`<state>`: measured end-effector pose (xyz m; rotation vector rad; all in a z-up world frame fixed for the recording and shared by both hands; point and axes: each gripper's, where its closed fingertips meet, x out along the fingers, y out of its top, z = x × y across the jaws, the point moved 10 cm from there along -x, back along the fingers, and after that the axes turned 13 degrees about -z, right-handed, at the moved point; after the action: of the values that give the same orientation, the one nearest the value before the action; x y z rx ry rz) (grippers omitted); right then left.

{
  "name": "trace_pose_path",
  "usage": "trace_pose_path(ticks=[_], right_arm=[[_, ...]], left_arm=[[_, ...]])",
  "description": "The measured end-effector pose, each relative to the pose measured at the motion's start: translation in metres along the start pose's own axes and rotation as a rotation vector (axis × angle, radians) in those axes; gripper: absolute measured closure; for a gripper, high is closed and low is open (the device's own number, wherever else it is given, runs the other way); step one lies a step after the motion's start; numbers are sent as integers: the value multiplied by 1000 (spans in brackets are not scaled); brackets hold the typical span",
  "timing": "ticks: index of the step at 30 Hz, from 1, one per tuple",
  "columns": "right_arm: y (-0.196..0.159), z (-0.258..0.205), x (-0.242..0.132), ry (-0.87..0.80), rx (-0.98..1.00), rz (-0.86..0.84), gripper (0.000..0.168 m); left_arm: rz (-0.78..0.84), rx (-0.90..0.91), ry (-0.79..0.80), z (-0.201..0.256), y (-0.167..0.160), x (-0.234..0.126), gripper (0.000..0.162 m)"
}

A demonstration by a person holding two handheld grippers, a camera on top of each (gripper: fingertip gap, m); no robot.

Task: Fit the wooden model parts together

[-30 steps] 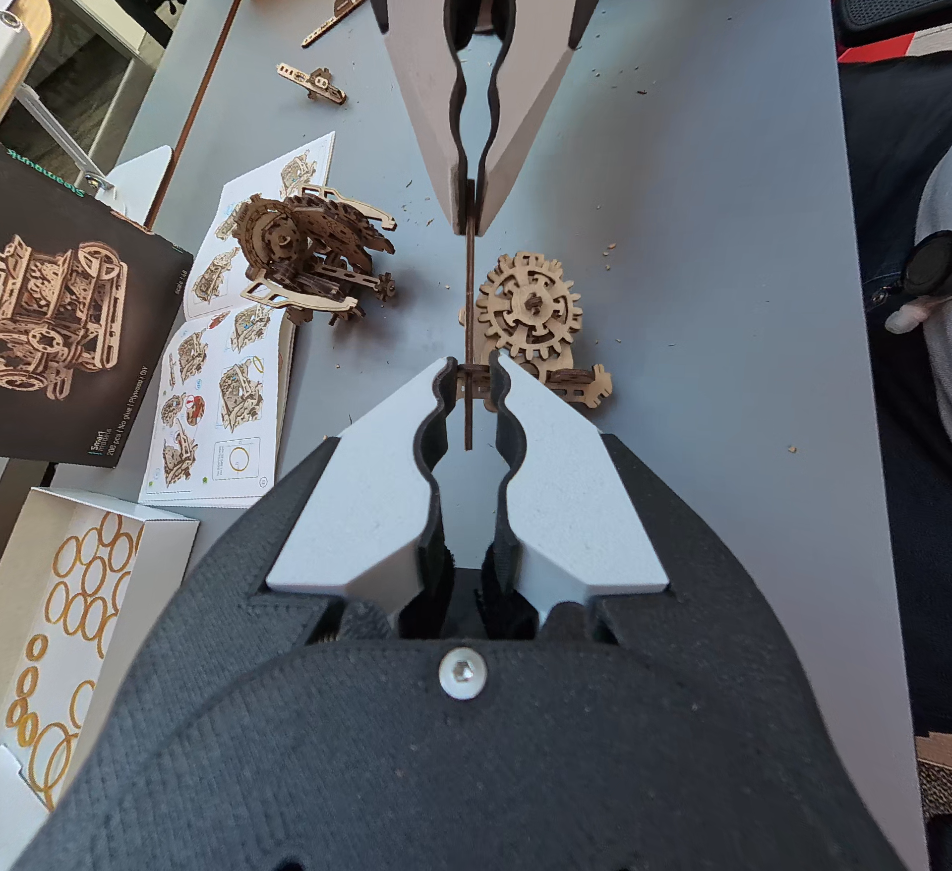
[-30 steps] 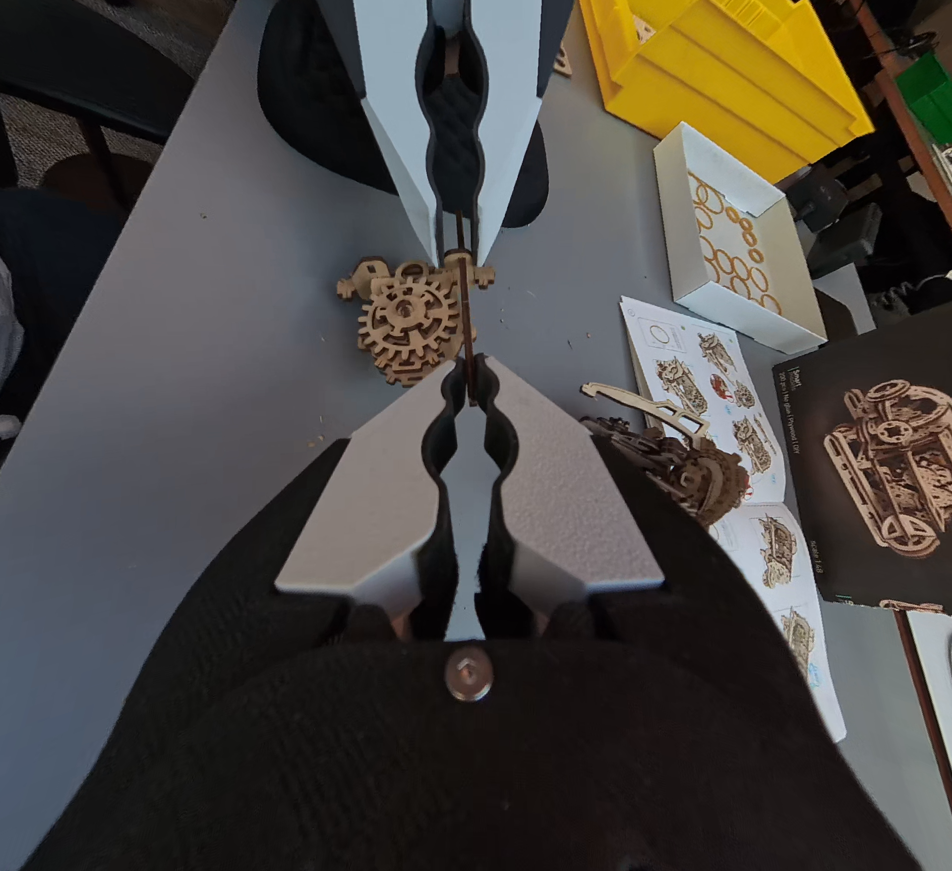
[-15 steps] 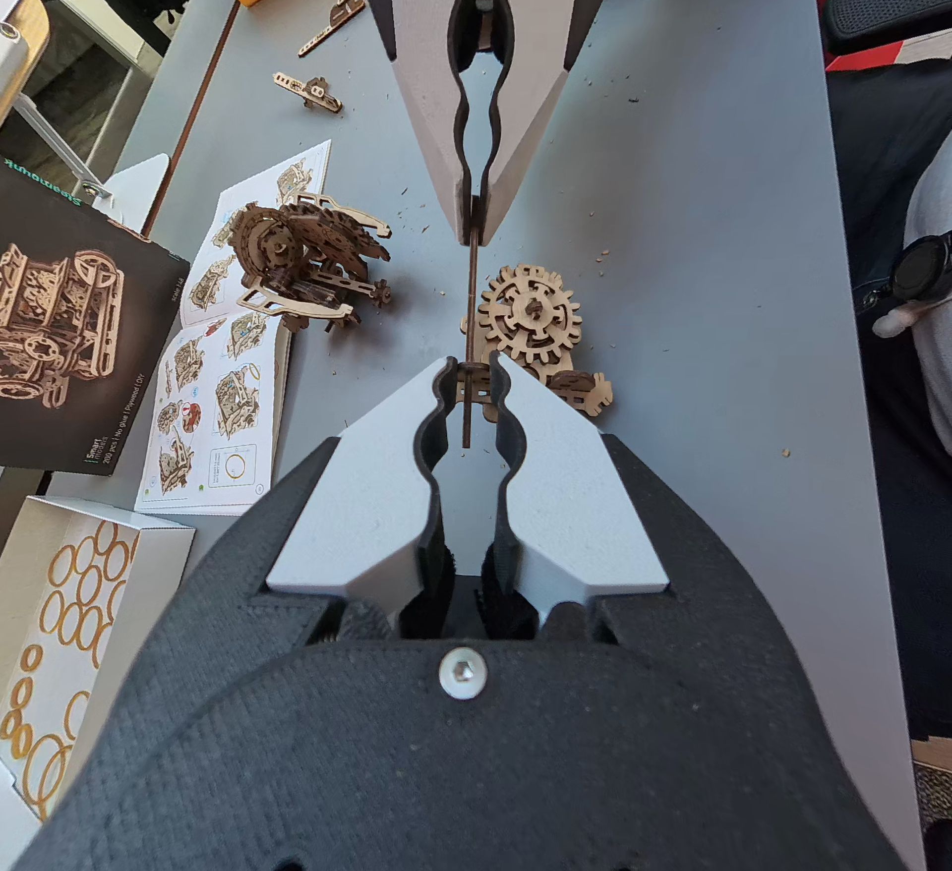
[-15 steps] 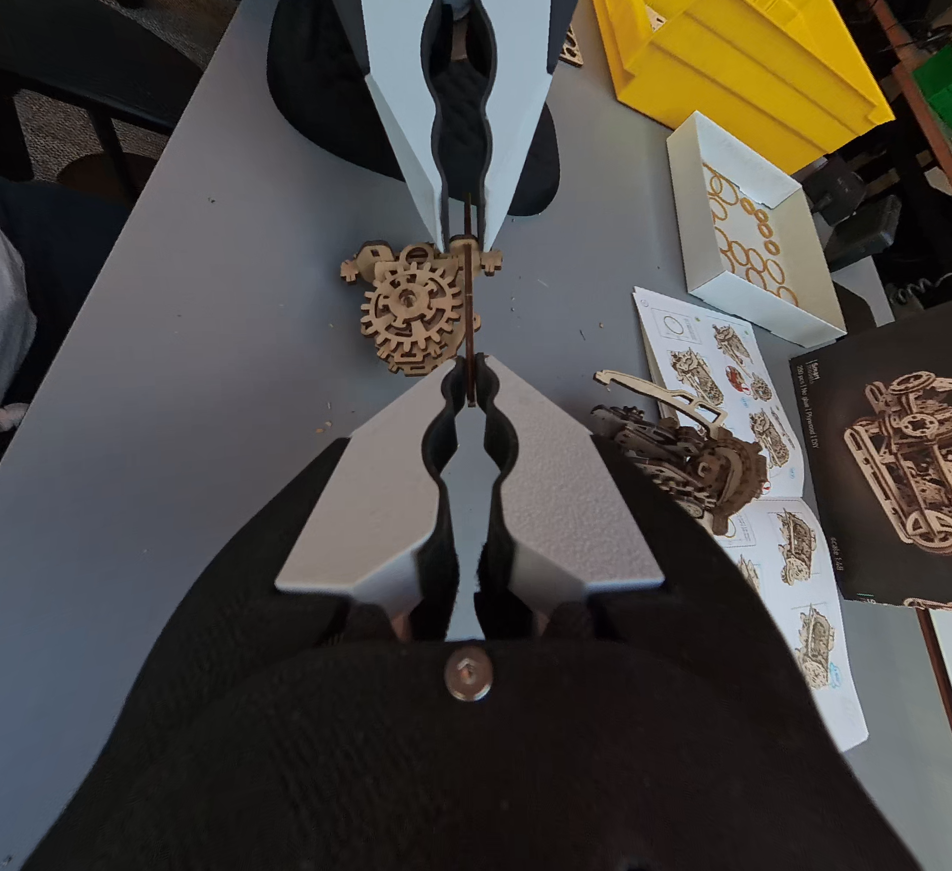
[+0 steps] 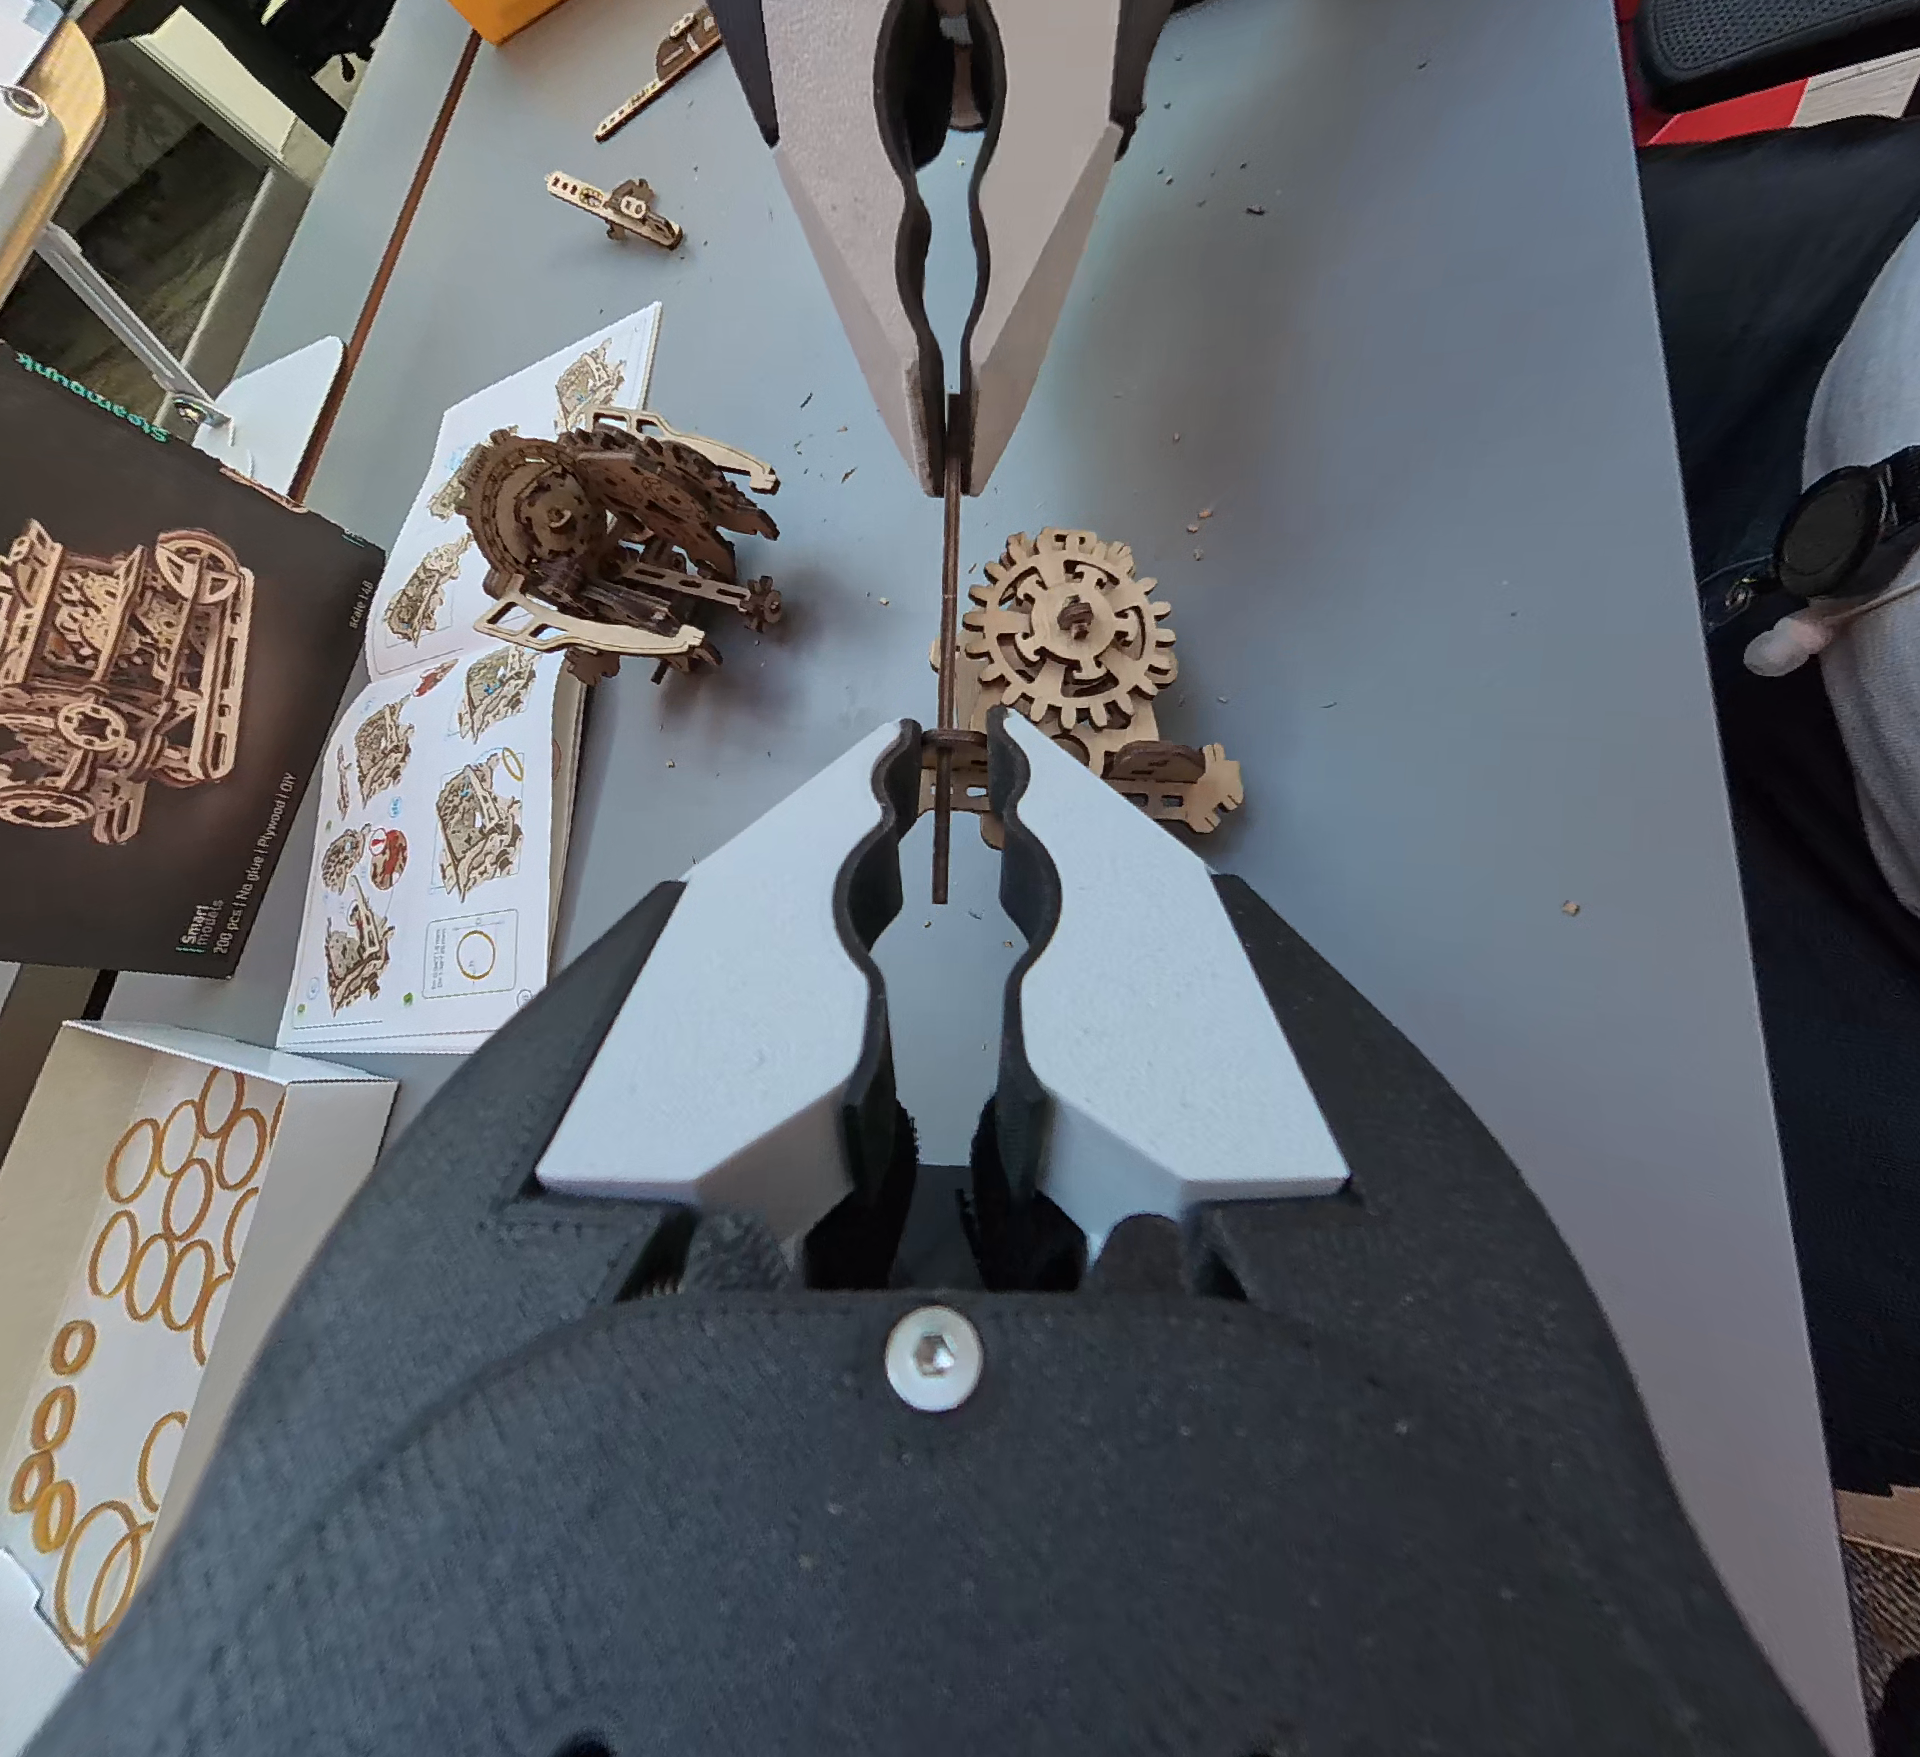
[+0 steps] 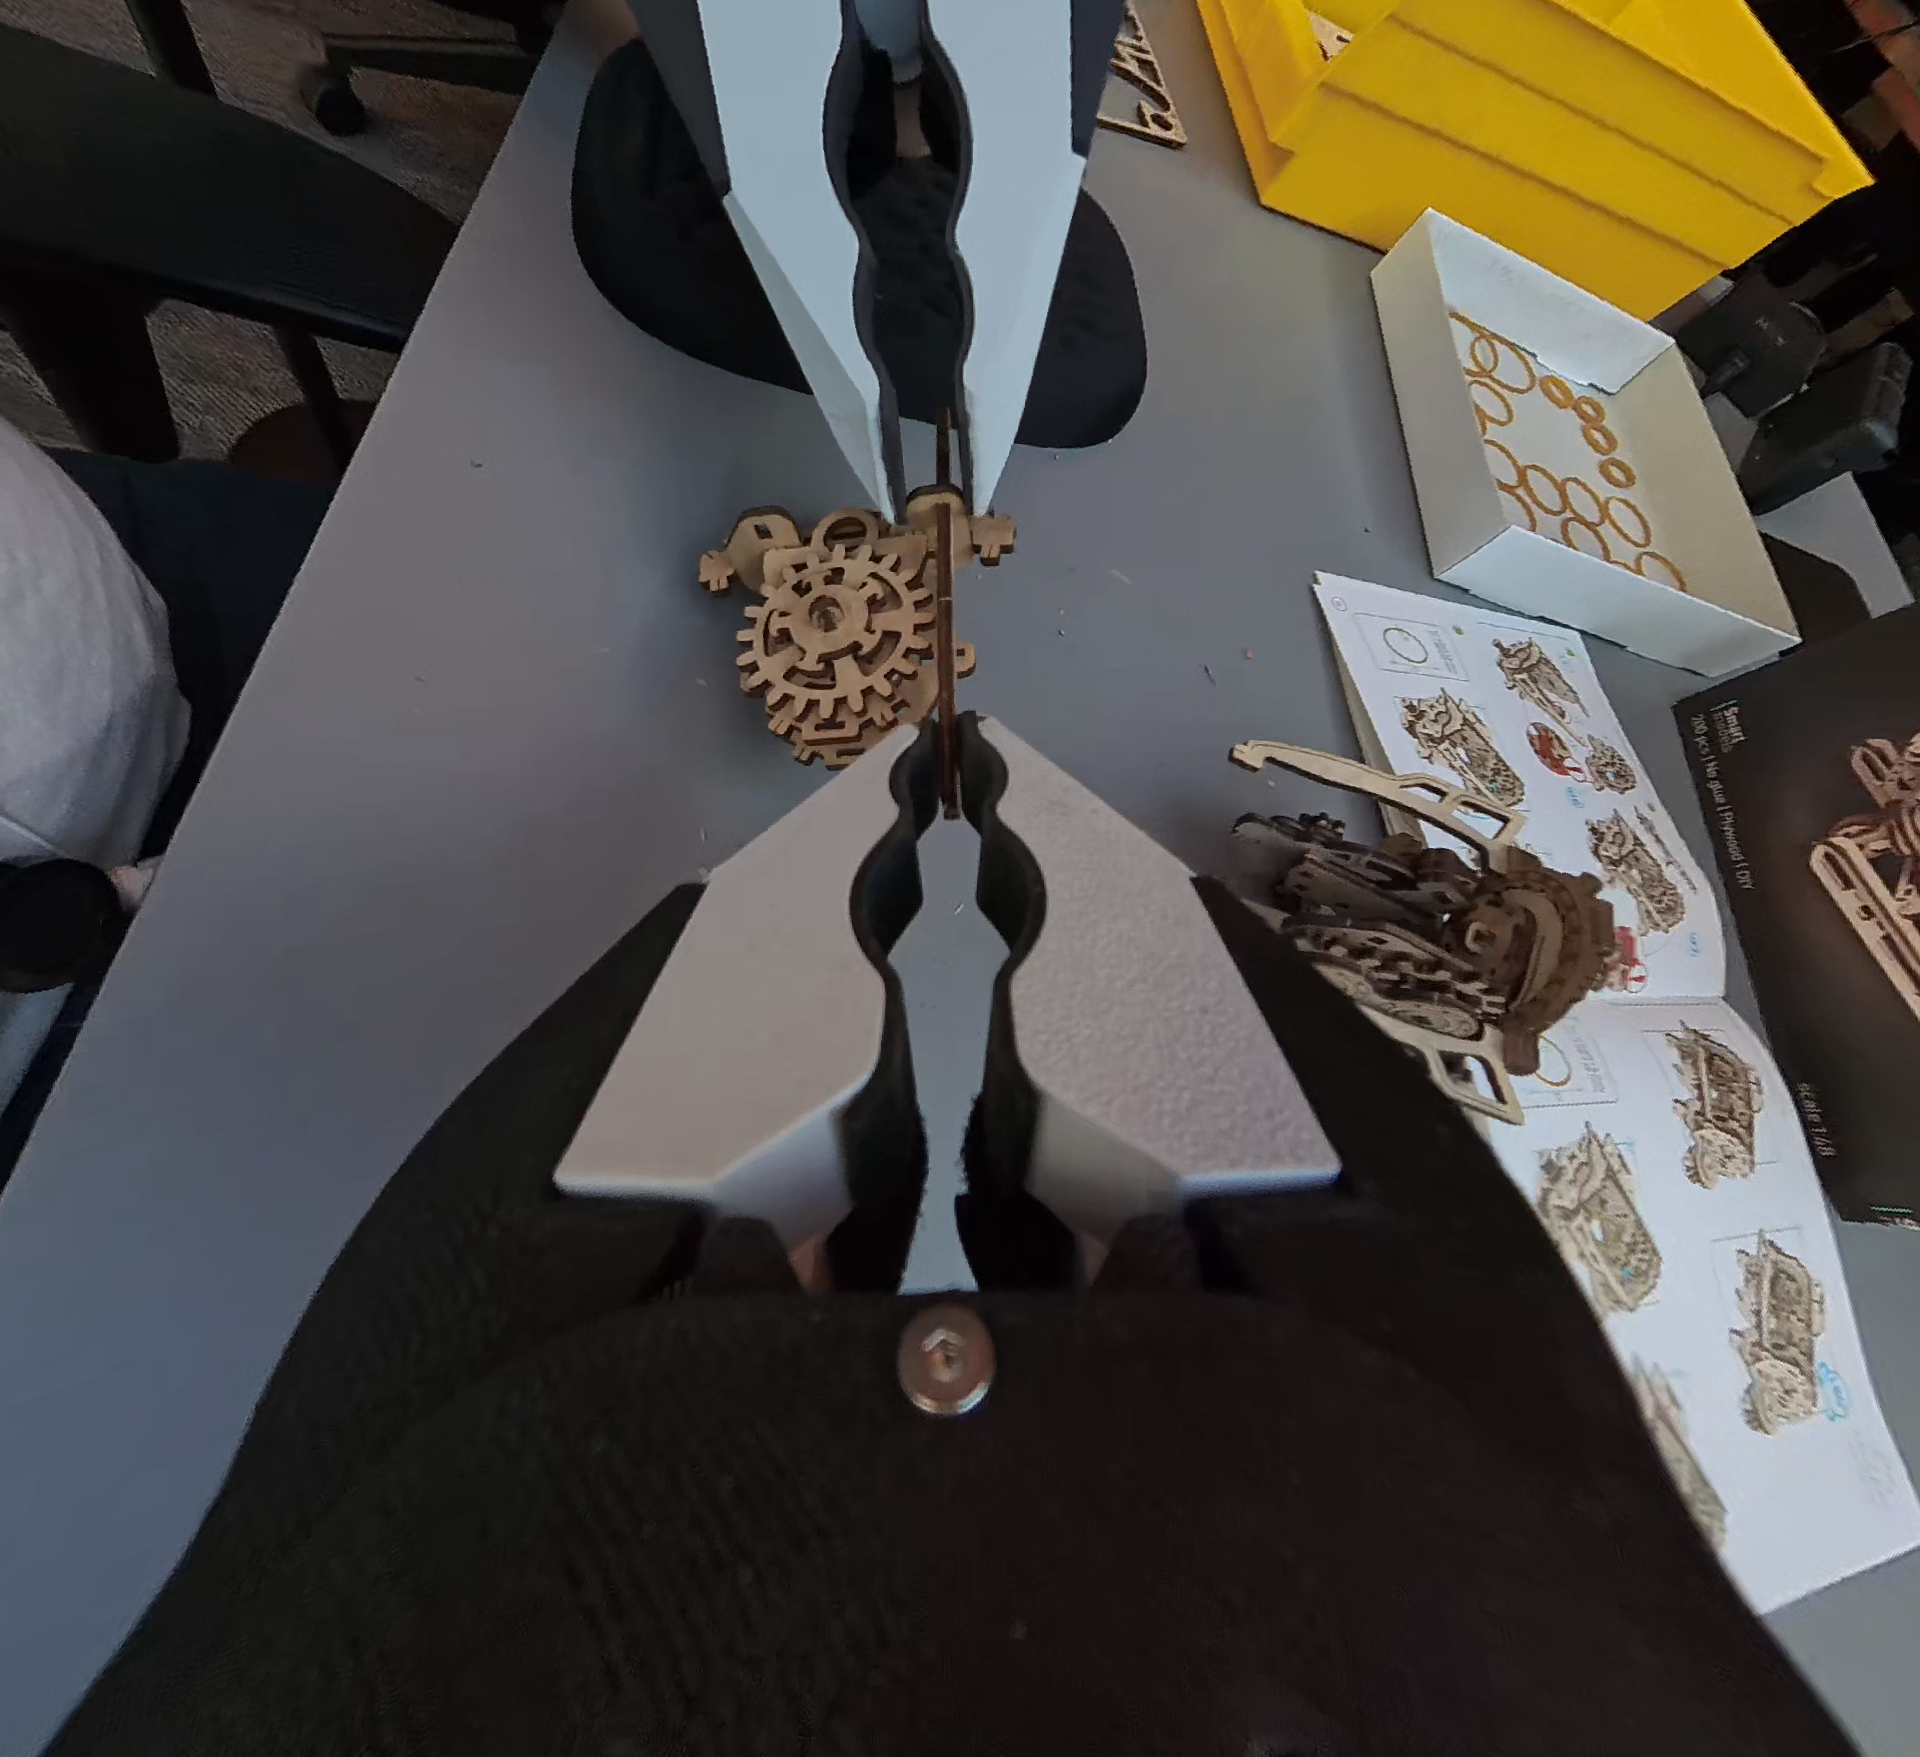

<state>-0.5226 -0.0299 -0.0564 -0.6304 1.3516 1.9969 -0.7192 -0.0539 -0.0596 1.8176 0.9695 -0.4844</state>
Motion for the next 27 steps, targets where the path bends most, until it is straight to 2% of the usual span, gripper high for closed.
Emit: trace_pose_path(ticks=[3, 5, 13, 18, 21, 27], right_arm=[[-3, 5, -2, 66, 80, 42, 165], [-3, 4, -3, 59, 67, 44, 165], [6, -9, 0, -132, -105, 2, 166], [-1, -3, -2, -92, -50, 1, 166], [-6, 0, -12, -62, 10, 63, 166], [-1, 1, -3, -50, -21, 27, 166]], left_arm=[[13, 5, 7, 1, 2, -2, 151], [14, 4, 5, 1, 3, -2, 151], [-3, -22, 28, -1, -2, 0, 152], [-6, -36, 31, -2, -7, -2, 152], [2, -64, 38, -5, -13, -8, 152], [-3, -31, 71, -3, -9, -2, 153]])
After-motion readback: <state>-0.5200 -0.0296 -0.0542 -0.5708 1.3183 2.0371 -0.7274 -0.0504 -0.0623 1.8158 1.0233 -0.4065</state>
